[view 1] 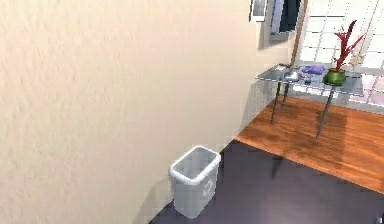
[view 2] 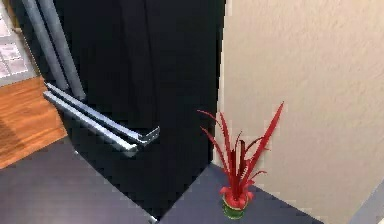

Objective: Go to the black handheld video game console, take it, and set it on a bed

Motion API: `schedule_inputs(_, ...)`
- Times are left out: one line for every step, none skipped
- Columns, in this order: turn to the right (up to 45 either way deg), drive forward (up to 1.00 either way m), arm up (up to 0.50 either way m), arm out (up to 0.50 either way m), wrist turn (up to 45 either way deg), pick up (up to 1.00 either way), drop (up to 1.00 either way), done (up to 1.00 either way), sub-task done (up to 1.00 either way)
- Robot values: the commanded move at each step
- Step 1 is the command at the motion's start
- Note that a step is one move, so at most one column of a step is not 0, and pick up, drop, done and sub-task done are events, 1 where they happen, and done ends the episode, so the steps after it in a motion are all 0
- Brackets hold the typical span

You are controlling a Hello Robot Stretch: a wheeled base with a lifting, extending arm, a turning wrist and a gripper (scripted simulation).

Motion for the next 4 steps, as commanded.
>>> schedule_inputs(39.0, 0.00, 0.00, 0.00, 0.0, 0.00, 0.00, 0.00, 0.00)
schedule_inputs(0.0, 1.00, 0.00, 0.00, 0.0, 0.00, 0.00, 0.00, 0.00)
schedule_inputs(0.0, 0.80, 0.00, 0.00, 0.0, 0.00, 0.00, 0.00, 0.00)
schedule_inputs(33.0, 0.00, 0.00, 0.00, 0.0, 0.00, 0.00, 0.00, 0.00)
